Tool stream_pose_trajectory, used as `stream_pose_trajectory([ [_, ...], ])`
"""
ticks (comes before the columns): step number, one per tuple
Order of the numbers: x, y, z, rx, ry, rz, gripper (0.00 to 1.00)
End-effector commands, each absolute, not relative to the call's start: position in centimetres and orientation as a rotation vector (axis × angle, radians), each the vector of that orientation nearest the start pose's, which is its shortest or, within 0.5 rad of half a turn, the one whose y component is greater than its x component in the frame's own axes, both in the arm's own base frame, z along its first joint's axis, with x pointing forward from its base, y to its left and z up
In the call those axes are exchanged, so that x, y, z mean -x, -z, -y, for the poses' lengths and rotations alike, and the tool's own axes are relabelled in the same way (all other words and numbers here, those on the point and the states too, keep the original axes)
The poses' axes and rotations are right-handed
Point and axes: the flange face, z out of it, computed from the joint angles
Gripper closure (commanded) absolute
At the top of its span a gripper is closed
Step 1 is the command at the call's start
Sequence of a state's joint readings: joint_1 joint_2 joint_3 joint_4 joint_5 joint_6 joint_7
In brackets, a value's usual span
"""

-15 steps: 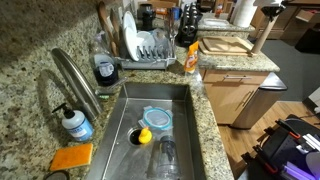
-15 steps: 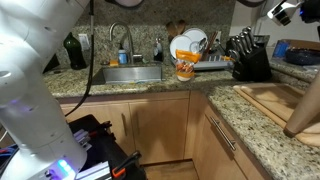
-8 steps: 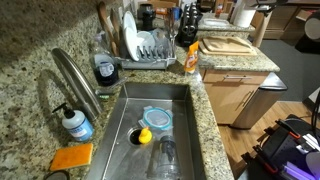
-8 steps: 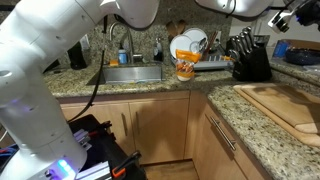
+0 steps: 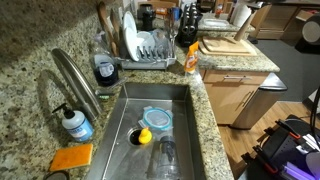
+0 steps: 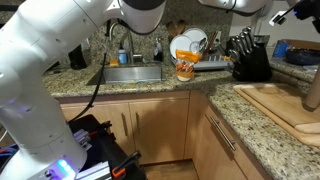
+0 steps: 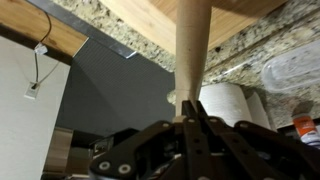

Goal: Place the paper towel roll on top of the chopping board

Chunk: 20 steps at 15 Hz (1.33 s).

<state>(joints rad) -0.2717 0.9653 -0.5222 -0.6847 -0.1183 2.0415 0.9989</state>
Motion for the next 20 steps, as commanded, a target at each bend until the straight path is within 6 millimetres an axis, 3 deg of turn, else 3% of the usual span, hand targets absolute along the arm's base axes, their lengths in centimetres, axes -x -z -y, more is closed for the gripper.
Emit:
stream_pose_trajectory([
  [1,-72.0,-45.8,38.7,2.567,0.849,-2.137,0.99],
  [3,-72.0,-44.8,38.2,2.608,0.774,-2.137,0.99],
  [13,-68.0,-48.2,41.4,2.575,0.637,-2.35,0.99],
  [20,-67.5,-45.5,43.2,2.598,0.612,-2.426,0.99],
])
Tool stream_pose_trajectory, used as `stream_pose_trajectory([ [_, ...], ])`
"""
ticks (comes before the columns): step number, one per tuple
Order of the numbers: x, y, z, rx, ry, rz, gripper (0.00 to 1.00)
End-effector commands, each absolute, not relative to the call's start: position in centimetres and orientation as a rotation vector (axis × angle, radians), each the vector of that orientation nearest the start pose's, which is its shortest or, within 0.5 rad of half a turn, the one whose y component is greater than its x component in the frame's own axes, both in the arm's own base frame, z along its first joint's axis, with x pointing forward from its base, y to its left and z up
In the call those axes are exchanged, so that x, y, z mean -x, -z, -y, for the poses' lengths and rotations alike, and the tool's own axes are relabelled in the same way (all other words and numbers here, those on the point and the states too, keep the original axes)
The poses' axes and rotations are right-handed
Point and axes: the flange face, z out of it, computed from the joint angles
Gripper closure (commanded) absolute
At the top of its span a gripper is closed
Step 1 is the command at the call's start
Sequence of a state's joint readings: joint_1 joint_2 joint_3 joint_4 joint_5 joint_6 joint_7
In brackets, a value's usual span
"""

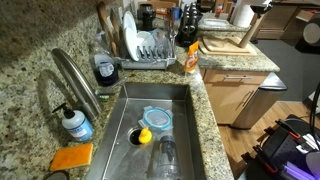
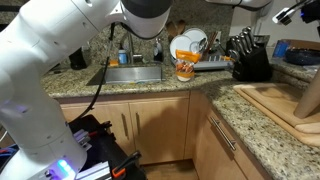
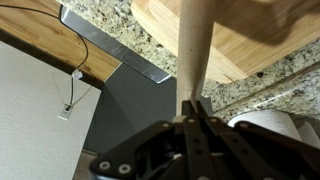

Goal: Place the paper towel roll on top of the chopping board

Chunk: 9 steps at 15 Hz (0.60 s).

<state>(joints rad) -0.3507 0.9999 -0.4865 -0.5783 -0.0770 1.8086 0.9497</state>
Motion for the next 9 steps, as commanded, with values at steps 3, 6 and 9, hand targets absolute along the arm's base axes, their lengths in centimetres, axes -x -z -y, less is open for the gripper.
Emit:
stream_pose_trajectory([
  [3,-67.8,-45.5,42.6,2.603,0.596,-2.411,0.66],
  [6,-67.9,-45.0,42.1,2.59,0.521,-2.357,0.44],
  [9,-68.1,-44.9,40.7,2.538,0.388,-2.26,0.23],
])
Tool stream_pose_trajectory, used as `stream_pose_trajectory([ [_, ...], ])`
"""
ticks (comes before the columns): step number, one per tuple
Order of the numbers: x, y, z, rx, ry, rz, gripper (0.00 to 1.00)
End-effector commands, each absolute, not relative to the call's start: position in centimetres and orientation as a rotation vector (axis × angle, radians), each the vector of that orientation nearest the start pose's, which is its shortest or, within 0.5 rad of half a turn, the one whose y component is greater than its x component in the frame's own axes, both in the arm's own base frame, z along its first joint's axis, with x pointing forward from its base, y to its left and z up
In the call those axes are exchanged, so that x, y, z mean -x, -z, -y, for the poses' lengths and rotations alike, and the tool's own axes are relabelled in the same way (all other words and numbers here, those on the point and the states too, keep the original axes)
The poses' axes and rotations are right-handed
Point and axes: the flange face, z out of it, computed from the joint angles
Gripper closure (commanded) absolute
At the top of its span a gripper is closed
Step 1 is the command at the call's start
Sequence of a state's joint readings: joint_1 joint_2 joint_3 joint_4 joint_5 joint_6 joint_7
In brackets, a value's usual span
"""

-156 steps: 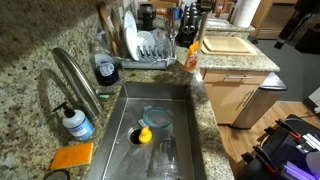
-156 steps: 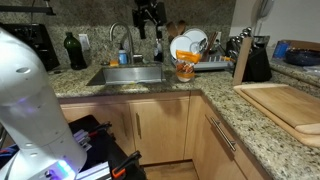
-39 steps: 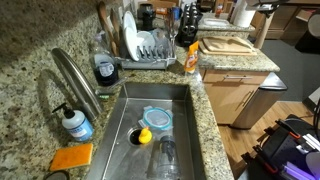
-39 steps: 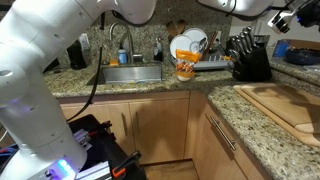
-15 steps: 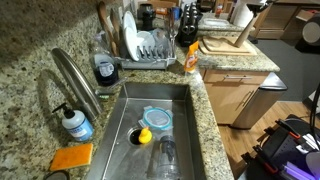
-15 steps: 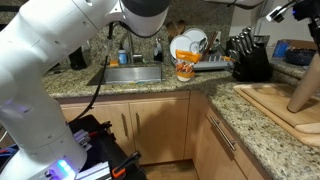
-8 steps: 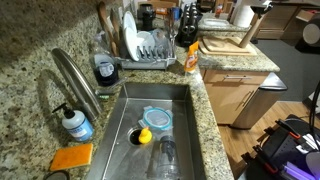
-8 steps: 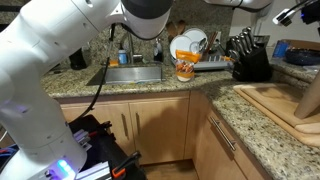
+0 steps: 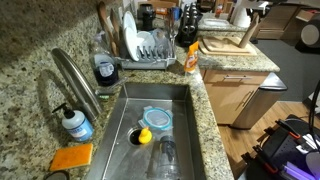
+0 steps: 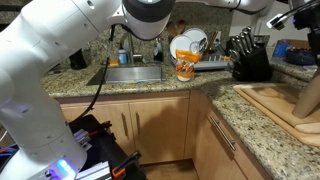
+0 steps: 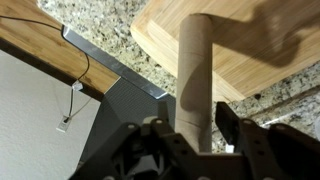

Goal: Place the paper towel roll on top of the chopping board

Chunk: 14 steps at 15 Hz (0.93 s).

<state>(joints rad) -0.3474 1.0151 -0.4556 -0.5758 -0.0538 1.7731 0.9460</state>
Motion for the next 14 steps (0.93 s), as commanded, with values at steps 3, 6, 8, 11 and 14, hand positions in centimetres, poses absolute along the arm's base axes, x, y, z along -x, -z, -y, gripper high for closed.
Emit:
stream_pose_trajectory([
  [3,-69.0,-46.3,38.0,2.509,0.314,-2.102,0.02],
  [6,-69.8,-49.3,34.9,2.492,0.295,-1.924,0.0],
  [8,-69.8,-51.8,33.4,2.487,0.298,-1.795,0.0],
  [11,-69.5,-54.8,30.9,2.481,0.269,-1.613,0.0],
  [14,-69.0,-56.1,30.0,2.438,0.224,-1.483,0.0],
])
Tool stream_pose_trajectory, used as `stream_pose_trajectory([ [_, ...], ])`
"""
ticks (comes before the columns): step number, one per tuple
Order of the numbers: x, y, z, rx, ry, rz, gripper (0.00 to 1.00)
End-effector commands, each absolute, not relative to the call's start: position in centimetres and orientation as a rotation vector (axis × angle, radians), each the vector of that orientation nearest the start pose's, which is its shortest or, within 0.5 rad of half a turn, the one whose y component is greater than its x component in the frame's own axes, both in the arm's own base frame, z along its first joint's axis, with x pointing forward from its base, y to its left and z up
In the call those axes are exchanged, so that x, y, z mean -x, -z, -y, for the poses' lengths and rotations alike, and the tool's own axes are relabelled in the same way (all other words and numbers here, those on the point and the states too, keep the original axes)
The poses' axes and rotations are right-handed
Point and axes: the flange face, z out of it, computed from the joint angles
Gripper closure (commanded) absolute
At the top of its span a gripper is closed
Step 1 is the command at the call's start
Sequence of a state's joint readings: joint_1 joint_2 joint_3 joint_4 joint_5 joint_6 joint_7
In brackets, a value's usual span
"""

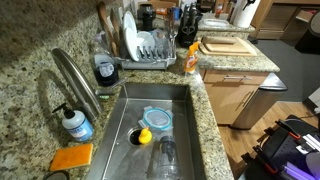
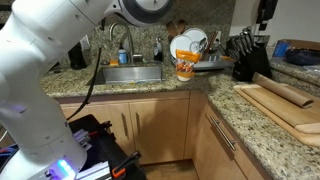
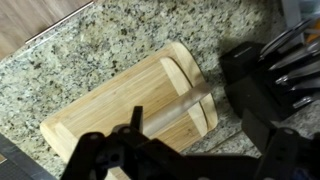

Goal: Place the paper towel roll on top of the chopping board

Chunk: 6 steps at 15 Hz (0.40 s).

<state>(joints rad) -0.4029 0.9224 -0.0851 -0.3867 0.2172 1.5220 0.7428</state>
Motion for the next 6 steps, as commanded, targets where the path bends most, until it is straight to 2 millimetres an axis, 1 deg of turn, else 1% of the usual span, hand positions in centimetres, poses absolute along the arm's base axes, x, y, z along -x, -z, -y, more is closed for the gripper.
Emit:
stream_pose_trajectory([
  [1,-68.9,-56.2,30.03,2.42,0.206,-1.462,0.0],
  [2,-69.58,-56.08,29.49,2.444,0.252,-1.54,0.0],
  [4,-69.53,-56.09,29.68,2.44,0.254,-1.539,0.0],
  [6,-69.63,-56.05,29.47,2.442,0.253,-1.536,0.0],
])
